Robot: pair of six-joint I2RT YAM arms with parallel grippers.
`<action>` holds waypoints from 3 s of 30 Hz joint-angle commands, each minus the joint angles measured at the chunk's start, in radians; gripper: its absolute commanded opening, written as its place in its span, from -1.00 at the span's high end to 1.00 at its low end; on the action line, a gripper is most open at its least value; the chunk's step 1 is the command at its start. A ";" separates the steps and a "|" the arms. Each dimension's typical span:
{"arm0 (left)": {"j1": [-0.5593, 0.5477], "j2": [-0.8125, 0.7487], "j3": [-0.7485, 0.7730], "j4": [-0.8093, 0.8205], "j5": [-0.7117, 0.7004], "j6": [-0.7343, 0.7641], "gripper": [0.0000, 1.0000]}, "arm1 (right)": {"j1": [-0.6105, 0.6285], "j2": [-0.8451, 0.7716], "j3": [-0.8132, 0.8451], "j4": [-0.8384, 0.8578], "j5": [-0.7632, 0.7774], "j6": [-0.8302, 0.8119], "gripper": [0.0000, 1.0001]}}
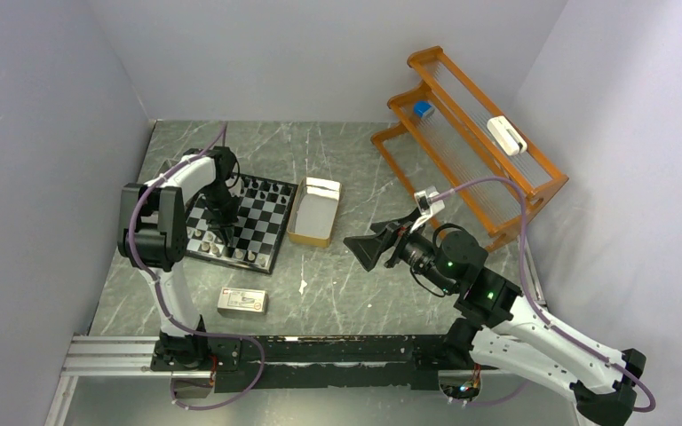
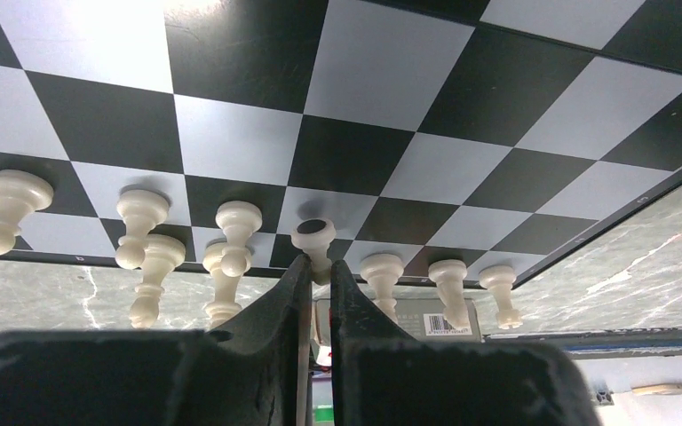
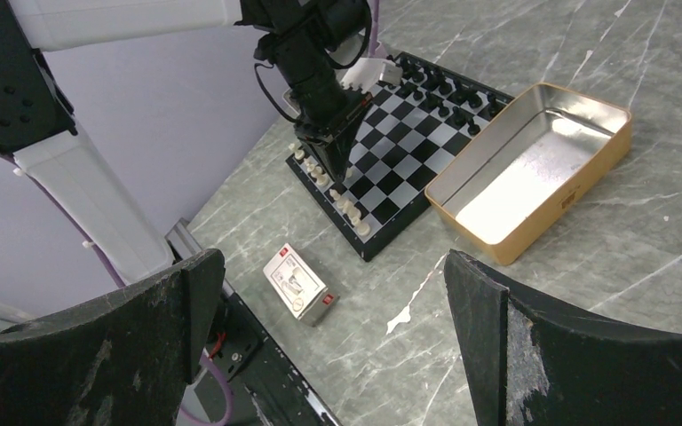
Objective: Set up the chess pieces on the board
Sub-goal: Place the chess piece on the chessboard.
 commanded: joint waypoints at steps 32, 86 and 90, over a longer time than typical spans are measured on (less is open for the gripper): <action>-0.010 -0.277 0.086 0.042 0.414 0.076 0.82 | -0.001 0.305 -0.001 0.412 -0.089 -0.313 -0.67; -0.320 -0.467 -0.075 0.239 0.761 0.004 0.83 | -0.015 0.656 0.041 0.441 -0.604 -1.513 0.20; -0.320 -0.464 -0.068 0.263 0.754 -0.021 0.82 | -0.015 0.660 0.035 0.447 -0.592 -1.500 0.27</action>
